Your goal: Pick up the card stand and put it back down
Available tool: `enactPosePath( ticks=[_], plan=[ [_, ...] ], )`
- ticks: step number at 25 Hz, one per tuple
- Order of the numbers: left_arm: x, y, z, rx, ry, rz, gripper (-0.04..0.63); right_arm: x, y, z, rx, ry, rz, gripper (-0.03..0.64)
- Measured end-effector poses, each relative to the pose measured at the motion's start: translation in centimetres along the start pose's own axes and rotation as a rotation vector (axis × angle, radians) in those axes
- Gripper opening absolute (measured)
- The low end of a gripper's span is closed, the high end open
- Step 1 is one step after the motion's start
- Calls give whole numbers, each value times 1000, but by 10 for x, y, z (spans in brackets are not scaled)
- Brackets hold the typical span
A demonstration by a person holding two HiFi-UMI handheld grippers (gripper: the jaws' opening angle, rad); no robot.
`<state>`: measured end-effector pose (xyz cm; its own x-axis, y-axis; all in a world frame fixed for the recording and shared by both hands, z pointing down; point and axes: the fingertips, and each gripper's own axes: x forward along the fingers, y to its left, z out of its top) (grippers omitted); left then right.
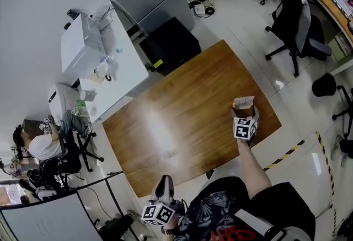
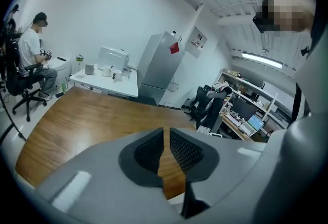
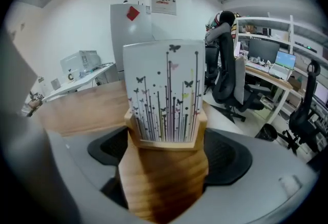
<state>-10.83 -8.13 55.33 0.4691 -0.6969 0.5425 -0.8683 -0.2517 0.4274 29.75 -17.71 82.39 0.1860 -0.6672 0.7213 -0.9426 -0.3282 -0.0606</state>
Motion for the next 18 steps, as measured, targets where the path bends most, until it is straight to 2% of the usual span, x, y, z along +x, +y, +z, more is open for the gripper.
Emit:
enactPosePath(
  ticks=[3,12,18],
  plan=[
    [1,0,0,-1,8,12,35,-3,-3,0,-11,-29,9,437],
    [-3,10,3,-24,4,15,35,-19,0,-1,-70,-99,23,431],
    [-11,-10,-8,-22,-13,0,35,-53,2,8,-105,-152,97,430]
  ],
)
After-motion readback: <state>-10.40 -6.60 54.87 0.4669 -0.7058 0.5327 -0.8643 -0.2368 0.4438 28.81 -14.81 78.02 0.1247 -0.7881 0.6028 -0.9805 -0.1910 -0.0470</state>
